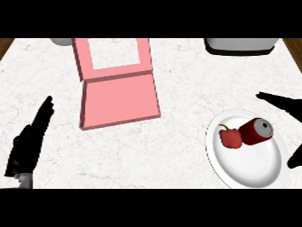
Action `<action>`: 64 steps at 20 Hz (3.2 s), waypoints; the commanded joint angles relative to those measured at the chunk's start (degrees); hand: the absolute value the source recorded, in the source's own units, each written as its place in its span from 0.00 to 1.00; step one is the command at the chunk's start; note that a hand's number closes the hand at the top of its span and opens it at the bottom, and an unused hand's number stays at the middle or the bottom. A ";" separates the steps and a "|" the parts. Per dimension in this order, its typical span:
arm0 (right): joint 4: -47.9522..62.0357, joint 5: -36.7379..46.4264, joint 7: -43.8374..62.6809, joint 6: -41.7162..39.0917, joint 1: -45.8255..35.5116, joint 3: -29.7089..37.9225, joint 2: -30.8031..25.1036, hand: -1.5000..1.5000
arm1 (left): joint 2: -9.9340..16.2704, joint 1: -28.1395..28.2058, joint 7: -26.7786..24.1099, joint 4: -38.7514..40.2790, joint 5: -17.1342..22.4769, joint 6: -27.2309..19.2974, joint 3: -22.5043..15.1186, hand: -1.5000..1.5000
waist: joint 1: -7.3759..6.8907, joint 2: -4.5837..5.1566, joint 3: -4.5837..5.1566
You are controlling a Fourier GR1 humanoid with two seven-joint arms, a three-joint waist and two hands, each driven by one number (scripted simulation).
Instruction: Pick the can from the plate and place it in the cardboard box
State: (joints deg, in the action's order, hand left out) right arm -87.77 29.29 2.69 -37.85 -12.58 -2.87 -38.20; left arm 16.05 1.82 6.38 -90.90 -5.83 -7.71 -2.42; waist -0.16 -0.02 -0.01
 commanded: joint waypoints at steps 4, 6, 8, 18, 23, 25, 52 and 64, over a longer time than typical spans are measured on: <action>-1.31 5.52 0.08 1.35 2.34 0.79 5.58 0.00 | -1.13 -0.10 1.83 -2.70 -0.65 2.48 2.12 0.50 | 0.09 -0.02 0.01; 4.62 7.39 -6.02 2.92 0.79 1.12 4.27 0.00 | -3.30 -3.80 1.21 2.77 -3.23 0.08 1.34 0.50 | 0.10 0.05 0.00; 2.47 7.46 -4.80 2.11 1.90 2.16 6.11 0.00 | -1.17 -0.50 -3.92 2.68 -1.22 3.44 4.48 0.50 | 0.06 0.01 0.01; 8.50 13.01 -6.47 1.77 -3.05 2.69 9.28 0.00 | -5.93 0.07 -2.55 2.49 -7.05 1.55 1.75 0.50 | -0.05 0.03 0.01; 5.80 16.96 -10.35 3.81 3.98 1.08 8.53 0.00 | -3.78 -1.87 -0.44 0.63 -4.43 4.81 5.36 0.50 | 0.18 -0.01 0.01; 7.76 15.26 -5.73 0.12 -1.46 2.00 12.06 0.00 | -5.73 -1.41 -4.63 5.30 -6.18 3.42 4.38 0.50 | 0.04 0.03 0.02; 32.15 27.32 -36.13 24.41 -33.84 -3.83 13.14 1.00 | -8.35 -8.18 -0.08 2.83 -6.60 7.13 0.21 0.50 | -8.91 3.12 -0.22; 51.27 8.79 -56.65 11.31 -50.84 6.02 19.37 1.00 | -5.11 -6.48 0.74 1.82 -5.15 7.97 4.09 0.50 | -6.07 1.70 -0.08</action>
State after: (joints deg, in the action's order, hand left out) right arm -42.01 42.05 -46.41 -20.58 -58.60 1.20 -20.30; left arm 9.75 -5.24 6.73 -88.75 -12.03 -0.47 0.15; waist -6.87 1.96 -0.14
